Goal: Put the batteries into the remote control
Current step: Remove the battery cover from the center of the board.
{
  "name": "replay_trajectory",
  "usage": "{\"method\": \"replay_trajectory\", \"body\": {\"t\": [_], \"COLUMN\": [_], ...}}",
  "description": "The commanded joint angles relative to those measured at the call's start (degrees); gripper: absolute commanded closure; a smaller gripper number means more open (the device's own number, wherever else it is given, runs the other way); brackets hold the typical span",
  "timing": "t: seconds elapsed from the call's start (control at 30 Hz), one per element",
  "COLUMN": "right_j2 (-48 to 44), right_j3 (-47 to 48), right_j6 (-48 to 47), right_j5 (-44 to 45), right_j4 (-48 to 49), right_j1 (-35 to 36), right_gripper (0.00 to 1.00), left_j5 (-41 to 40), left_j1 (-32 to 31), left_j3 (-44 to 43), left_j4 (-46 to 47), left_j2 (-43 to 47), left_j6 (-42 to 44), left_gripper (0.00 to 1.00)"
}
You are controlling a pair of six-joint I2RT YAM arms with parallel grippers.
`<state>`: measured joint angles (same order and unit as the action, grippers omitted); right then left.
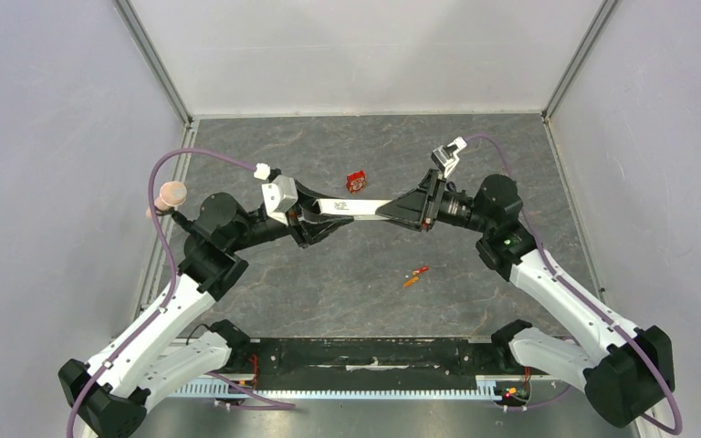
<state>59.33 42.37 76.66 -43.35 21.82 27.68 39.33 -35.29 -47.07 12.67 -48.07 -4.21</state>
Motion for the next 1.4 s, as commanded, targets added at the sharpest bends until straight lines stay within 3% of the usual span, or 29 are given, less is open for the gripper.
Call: {"method": "replay_trajectory", "body": {"t": [0.0,0.17,0.33,0.47,0.87,0.93,1.07,1.37], "right_j2": [1.68,2.19,1.95,1.68,1.8,1.88,1.42,-0.19], "right_j3": [5.79,6.32,6.43,6.34,6.82,6.72,5.91,1.86], "right_j6": [-14.39,-16.11,-17.79,-17.91,-16.03,-15.71,-14.54,-8.98], "right_j5": [6.34,6.0,7.01,7.37,5.93,5.24,4.77,3.54], "right_j4": [-17.2,-18.7,-20.4,-20.63,-20.59,-20.38,-18.62,-9.08], "right_j1": [-2.02,-2.02,-2.02,-2.02,-2.03,-2.04,-2.05,-2.04], "right_gripper": [0.51,0.46,0.32,0.3,0.5,0.46,0.27,0.17], "left_j5": [4.64,5.2,5.31,5.61,1.55,0.5,0.05,-0.37], "left_j1": [-0.04,-0.04,-0.11,-0.09,-0.05,-0.04,-0.05,-0.06], "left_j3": [-2.67,-2.68,-2.76,-2.85,-2.35,-1.99,-1.41,-0.85], "left_j4": [1.22,1.03,1.1,-0.1,-4.93,-4.77,-4.84,-5.9], "left_j2": [1.95,1.16,0.68,0.32,0.0,0.0,-0.22,-0.95], "left_j6": [3.2,3.28,3.73,4.12,9.57,9.65,9.86,10.35], "left_gripper": [0.98,0.98,0.98,0.98,0.98,0.98,0.98,0.98]}}
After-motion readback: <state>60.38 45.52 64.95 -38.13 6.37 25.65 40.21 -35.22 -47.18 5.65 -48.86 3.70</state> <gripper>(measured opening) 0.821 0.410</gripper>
